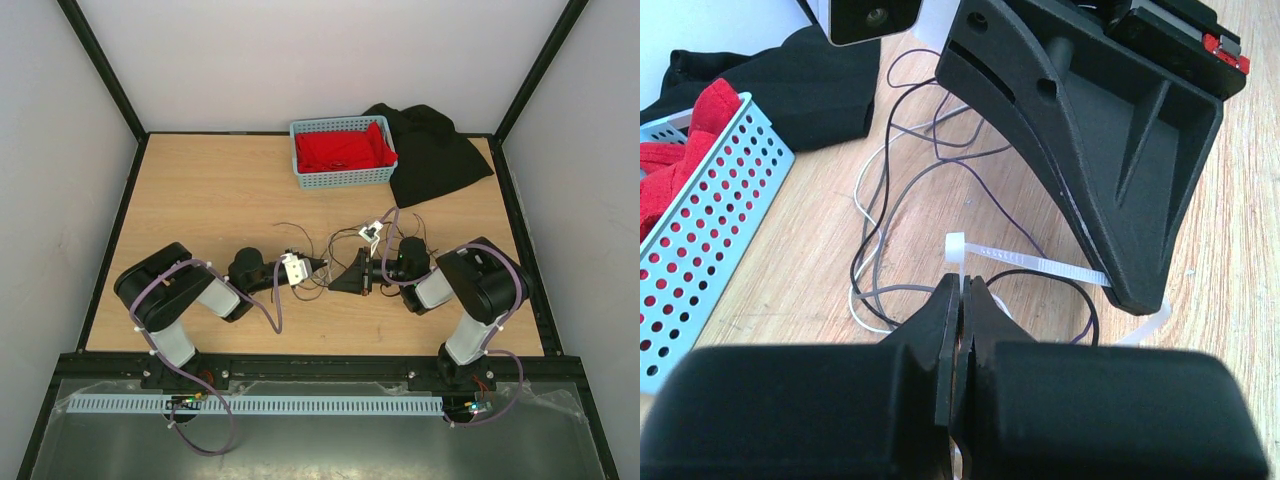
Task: Zip-tie the wires
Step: Tie the cable at the center of the board.
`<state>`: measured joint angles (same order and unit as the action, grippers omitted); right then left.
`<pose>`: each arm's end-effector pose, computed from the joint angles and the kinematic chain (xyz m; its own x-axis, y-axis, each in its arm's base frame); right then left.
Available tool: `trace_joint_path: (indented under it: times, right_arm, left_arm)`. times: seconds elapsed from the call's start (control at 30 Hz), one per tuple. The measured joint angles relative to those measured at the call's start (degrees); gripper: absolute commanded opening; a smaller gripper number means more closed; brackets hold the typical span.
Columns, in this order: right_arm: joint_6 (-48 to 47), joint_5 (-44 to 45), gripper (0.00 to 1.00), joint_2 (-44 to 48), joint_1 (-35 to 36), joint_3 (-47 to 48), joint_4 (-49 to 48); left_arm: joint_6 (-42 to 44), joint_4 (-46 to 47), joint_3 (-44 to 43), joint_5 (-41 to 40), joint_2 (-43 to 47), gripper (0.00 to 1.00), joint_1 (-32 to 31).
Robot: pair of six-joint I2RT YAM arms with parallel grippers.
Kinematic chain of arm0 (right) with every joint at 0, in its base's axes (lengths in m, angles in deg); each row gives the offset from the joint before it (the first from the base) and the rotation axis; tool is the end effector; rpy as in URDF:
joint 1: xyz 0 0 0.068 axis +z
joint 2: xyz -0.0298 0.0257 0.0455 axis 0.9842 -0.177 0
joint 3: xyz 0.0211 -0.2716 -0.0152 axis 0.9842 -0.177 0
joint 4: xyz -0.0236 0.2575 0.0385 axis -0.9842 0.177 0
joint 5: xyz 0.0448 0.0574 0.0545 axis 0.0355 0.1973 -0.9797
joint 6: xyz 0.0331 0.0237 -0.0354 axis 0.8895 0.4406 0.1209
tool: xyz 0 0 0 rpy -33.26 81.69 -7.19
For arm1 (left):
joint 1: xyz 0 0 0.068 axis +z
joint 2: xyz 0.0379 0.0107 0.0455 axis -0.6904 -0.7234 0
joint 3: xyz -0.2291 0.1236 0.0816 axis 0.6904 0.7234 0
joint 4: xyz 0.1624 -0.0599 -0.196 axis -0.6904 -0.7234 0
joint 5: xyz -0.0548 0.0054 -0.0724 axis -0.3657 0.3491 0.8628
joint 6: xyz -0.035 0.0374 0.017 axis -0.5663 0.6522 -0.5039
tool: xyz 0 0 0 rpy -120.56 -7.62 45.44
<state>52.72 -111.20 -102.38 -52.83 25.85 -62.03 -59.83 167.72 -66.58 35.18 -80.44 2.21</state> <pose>0.2089 0.1402 0.1360 -0.6604 0.0337 -0.7502 -0.7465 0.0791 0.6607 0.1908 -0.1926 0.1540 0.4376 0.0819 -0.8954 0.8450 0.3030 0.4407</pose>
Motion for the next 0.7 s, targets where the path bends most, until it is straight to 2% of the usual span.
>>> trace_joint_path:
  times: [0.7]
  right_arm:
    - [-1.55, 0.0, 0.0, 1.42, 0.0, 0.24, 3.02]
  left_arm:
    - [1.01, 0.0, 0.02, -0.63, 0.0, 0.0, -0.44]
